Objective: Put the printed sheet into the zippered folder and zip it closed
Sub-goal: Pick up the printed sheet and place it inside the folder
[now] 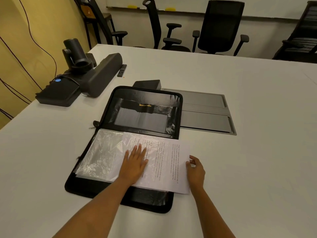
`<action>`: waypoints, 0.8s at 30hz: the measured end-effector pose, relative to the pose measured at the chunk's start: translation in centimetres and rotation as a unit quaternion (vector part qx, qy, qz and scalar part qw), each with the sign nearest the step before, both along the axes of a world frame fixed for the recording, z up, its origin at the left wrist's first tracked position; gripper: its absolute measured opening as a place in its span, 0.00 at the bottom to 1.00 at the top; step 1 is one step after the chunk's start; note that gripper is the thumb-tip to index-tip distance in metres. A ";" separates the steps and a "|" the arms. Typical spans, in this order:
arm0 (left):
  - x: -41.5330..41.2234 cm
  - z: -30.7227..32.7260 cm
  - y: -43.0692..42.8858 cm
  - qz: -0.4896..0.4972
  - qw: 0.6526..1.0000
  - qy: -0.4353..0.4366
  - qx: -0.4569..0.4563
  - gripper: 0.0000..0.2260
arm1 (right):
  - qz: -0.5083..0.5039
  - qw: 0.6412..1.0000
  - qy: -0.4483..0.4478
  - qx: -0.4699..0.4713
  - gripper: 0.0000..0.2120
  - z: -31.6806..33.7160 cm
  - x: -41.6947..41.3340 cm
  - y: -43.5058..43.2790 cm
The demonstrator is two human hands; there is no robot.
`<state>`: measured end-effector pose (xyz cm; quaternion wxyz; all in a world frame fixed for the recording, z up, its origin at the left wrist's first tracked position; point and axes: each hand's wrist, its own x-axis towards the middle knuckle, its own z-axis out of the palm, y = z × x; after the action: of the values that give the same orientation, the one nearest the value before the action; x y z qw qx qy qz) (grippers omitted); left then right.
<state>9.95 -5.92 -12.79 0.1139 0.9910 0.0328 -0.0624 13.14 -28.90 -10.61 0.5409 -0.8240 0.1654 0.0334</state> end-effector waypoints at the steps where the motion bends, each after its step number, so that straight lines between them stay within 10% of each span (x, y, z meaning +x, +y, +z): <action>1: 0.0 0.0 0.7 -0.003 1.000 0.009 0.008 0.37 | -0.007 1.000 -0.003 0.000 0.15 0.0 0.0 0.2; 24: -0.2 -0.5 3.7 -0.005 0.999 -0.031 -0.010 0.26 | 0.068 0.997 -0.035 -0.019 0.16 -0.2 -1.1 5.8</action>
<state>9.79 -2.23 -13.32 0.1243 0.9914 0.0234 -0.0323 12.06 -23.15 -10.84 0.5273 -0.8439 0.0907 0.0378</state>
